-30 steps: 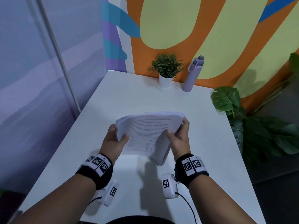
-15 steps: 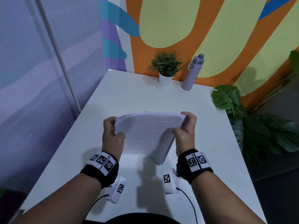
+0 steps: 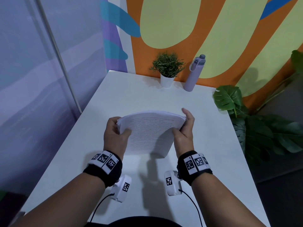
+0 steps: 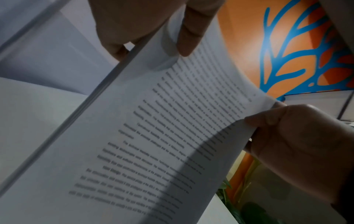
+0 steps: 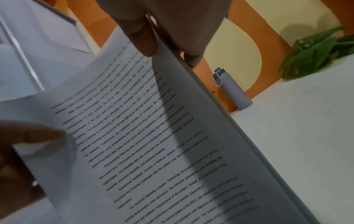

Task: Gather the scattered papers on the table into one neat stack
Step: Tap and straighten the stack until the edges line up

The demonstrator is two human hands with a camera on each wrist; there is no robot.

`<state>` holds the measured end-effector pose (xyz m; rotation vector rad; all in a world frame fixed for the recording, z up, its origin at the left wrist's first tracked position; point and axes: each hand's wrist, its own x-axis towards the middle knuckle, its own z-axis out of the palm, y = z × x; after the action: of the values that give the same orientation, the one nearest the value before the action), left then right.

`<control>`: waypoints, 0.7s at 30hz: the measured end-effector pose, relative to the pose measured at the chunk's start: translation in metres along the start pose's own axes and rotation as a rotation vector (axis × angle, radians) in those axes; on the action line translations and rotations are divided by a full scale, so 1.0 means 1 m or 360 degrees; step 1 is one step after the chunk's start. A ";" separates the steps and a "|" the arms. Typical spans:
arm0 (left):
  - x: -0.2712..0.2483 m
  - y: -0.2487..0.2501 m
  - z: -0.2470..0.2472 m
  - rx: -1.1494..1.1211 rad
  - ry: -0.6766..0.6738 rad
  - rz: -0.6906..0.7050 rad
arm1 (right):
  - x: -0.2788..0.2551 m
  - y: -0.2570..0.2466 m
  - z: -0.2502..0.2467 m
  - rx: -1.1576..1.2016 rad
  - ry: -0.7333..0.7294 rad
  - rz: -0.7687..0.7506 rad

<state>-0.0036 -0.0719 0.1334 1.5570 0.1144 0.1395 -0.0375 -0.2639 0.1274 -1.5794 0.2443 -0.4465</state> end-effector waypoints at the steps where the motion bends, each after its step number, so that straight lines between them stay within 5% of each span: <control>1: -0.001 0.003 0.000 0.0016 0.0001 0.0092 | 0.001 -0.001 0.000 -0.0060 -0.0018 -0.0154; 5: -0.005 0.014 0.003 -0.0005 -0.0034 0.0329 | 0.008 0.000 -0.001 -0.0388 -0.0037 -0.0634; 11: -0.005 0.019 0.014 0.0104 0.0130 0.0504 | 0.005 -0.004 -0.001 -0.0385 -0.0007 -0.0671; 16: 0.002 0.014 0.010 0.0205 0.0138 0.0605 | 0.002 -0.008 0.000 0.0061 0.0039 -0.0075; 21: -0.004 -0.005 0.005 0.0305 -0.0096 0.0095 | -0.001 -0.002 -0.003 0.0053 -0.0052 0.0194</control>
<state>-0.0066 -0.0779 0.1287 1.7549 0.0345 0.1313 -0.0401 -0.2662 0.1292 -1.5289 0.3048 -0.3282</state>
